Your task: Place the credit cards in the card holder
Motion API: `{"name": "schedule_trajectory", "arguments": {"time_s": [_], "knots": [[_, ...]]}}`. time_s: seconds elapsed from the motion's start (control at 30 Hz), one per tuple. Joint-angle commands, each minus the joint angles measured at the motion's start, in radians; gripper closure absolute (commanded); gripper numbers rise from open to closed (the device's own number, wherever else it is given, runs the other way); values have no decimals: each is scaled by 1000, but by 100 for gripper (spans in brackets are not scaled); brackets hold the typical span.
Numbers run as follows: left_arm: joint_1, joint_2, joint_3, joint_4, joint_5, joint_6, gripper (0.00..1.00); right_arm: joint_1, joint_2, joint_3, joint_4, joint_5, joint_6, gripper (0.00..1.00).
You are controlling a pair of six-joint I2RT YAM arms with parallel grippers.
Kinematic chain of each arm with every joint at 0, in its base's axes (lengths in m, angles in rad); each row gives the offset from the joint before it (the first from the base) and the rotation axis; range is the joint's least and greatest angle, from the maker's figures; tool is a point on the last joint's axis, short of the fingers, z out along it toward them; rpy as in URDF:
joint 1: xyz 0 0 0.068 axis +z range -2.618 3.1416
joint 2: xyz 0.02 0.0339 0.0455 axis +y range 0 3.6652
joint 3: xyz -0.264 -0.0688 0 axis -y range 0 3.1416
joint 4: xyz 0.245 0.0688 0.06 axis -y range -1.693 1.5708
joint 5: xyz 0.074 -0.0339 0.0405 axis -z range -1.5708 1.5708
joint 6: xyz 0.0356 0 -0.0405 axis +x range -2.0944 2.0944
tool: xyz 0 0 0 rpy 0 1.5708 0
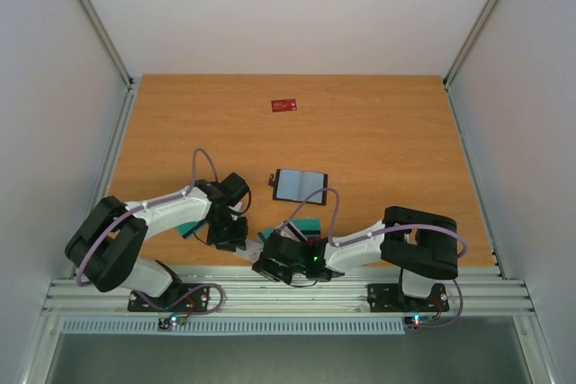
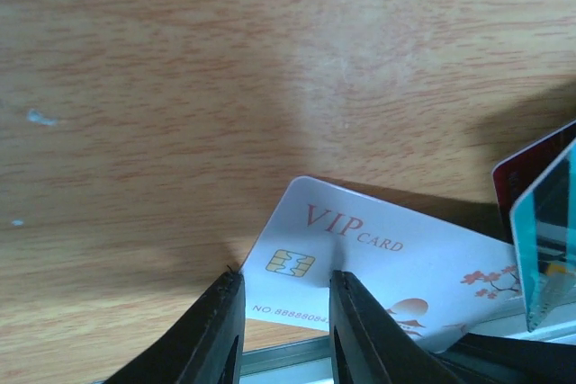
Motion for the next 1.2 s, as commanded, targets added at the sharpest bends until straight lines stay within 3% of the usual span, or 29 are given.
{"name": "schedule_trajectory", "arguments": {"time_s": [0.0,0.3,0.57,0.93,1.17], "knots": [[-17,39,-35,33,-5,5,73,-54,-35,21,0,107,-54,90],[-17,11,-12,22,-4,-8,73,-77,-38,18,5,57,-91,99],[-17,-46,10,26,-18,-10,72,-113,-32,-37,120,-33,-114,99],[-15,-276,107,-137,-170,-13,66,-171,-43,-75,255,-225,-185,99],[-13,-334,138,-128,-185,-20,64,-204,-30,-92,345,-334,-205,99]]}}
